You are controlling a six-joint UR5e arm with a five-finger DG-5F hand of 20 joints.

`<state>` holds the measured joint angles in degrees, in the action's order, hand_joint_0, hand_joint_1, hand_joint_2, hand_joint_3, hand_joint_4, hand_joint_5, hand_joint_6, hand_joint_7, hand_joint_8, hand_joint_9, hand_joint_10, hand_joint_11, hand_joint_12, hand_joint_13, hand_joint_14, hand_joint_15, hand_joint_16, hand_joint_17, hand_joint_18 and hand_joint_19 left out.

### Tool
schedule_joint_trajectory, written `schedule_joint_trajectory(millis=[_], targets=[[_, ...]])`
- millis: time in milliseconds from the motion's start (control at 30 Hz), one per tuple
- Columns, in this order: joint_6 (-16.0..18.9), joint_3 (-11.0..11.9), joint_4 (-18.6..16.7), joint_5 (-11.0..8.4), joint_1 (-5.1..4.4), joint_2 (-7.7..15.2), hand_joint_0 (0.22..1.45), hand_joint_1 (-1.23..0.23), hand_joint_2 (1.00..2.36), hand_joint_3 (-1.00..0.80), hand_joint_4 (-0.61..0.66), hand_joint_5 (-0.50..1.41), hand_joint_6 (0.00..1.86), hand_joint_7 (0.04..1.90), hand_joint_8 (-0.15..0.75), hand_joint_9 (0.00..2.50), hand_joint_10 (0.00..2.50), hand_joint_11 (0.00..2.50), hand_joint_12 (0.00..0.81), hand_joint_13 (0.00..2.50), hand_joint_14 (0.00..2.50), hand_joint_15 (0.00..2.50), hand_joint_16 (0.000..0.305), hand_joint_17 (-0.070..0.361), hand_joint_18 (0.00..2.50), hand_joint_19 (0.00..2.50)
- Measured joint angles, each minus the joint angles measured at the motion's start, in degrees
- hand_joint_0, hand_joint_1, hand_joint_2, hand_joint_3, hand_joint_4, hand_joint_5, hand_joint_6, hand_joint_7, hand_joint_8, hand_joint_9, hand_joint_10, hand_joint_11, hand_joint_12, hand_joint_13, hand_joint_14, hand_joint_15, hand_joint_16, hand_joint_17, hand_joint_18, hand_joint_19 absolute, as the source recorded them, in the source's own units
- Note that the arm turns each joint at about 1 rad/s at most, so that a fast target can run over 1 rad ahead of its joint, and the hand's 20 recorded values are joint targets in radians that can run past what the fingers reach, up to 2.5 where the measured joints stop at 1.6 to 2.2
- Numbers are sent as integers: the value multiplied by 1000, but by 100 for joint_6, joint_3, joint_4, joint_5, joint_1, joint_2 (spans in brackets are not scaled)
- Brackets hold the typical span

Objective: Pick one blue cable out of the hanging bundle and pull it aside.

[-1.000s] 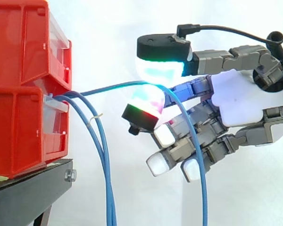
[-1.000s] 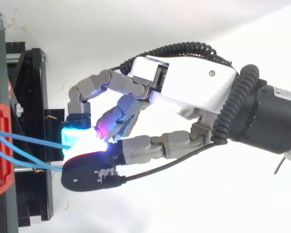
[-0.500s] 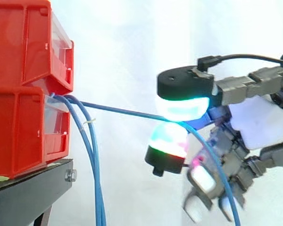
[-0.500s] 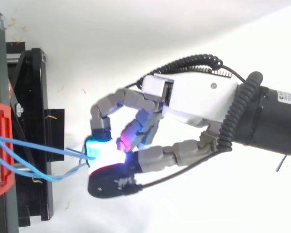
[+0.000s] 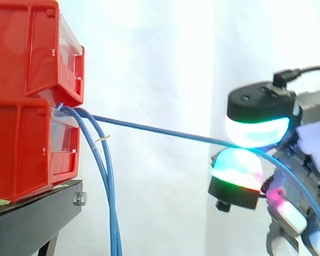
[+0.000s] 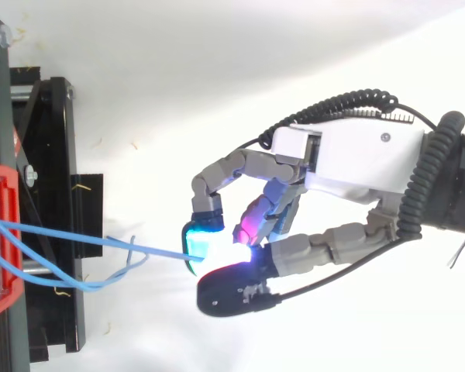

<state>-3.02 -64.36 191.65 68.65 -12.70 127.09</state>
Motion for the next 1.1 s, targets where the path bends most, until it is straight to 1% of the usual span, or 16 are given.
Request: schedule_joint_trajectory(millis=[100, 167, 267, 500, 733, 1100], targets=[[57, -279, -375, -50, -6, -54, 549, -773, 1022, 83, -61, -48, 890, 1273, 390, 1131, 10, 526, 433, 896, 11, 429, 67, 152, 1048, 390], [89, -364, -669, -73, -5, -65, 549, -774, 1023, 82, -60, -48, 891, 1271, 390, 1134, 10, 524, 433, 897, 11, 428, 67, 152, 1048, 391], [97, -406, -933, -114, -9, -67, 548, -774, 1027, 77, -60, -48, 890, 1271, 388, 1131, 10, 524, 434, 896, 12, 430, 67, 151, 1047, 398], [-38, -418, -1158, -269, -14, -70, 547, -774, 1030, 79, -62, -47, 890, 1274, 387, 1133, 10, 514, 432, 893, 14, 432, 68, 152, 1049, 390], [-246, -420, -1483, -289, -18, -70, 547, -774, 1032, 78, -58, -47, 890, 1271, 393, 1131, 13, 528, 432, 894, 12, 434, 68, 152, 1047, 391], [-298, -421, -1560, -291, -21, -70, 544, -773, 1043, 76, -55, -47, 890, 1275, 394, 1132, 10, 531, 434, 893, 12, 430, 68, 153, 1049, 391]])
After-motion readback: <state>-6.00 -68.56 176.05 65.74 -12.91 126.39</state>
